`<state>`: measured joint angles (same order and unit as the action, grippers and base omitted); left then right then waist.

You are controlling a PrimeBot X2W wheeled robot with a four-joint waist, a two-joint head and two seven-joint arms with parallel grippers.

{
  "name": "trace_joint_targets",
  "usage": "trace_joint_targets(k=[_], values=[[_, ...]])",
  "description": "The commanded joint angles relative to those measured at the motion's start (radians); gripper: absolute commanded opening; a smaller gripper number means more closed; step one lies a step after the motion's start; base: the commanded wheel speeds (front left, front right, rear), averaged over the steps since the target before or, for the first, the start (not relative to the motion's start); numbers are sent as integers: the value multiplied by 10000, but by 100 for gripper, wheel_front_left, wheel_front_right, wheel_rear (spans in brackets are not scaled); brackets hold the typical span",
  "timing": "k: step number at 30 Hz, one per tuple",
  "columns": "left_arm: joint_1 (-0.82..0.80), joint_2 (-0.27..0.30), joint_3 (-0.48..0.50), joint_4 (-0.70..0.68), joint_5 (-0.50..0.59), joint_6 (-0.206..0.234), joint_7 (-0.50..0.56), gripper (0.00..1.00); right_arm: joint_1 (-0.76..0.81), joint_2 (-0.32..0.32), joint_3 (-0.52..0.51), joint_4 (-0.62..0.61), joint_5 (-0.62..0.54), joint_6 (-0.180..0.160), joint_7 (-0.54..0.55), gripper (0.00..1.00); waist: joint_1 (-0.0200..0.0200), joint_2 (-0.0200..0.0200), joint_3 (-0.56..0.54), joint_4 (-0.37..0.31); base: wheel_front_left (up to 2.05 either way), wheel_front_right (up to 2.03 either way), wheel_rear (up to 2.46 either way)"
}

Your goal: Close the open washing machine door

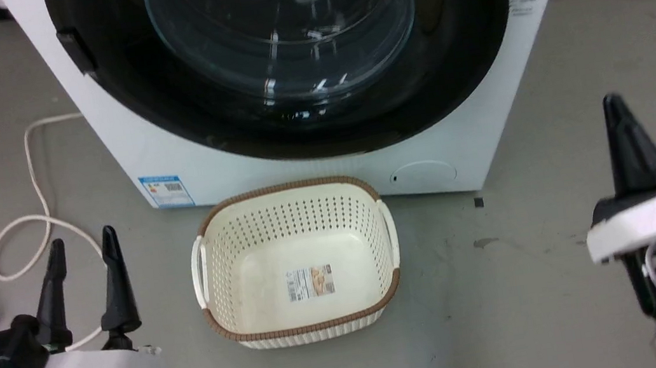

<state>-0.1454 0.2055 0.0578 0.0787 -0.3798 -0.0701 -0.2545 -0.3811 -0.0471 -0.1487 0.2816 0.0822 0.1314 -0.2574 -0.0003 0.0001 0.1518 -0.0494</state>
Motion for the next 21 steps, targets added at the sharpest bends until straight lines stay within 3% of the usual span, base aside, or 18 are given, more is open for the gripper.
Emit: trace_joint_targets(k=[1,10,21], values=[[165,-26,-50,1,59,77,19,100,397,-31,122,-199,66,-7,-43,0,3,-1,-275,-113,0,0,0],[391,18,-357,7,234,187,331,100,1983,-31,523,-699,144,-7,-43,0,3,-1,-522,-131,0,0,0],[503,28,-451,121,143,292,523,100,2713,-31,881,-553,400,-7,219,0,3,-1,-642,-96,0,0,0]])
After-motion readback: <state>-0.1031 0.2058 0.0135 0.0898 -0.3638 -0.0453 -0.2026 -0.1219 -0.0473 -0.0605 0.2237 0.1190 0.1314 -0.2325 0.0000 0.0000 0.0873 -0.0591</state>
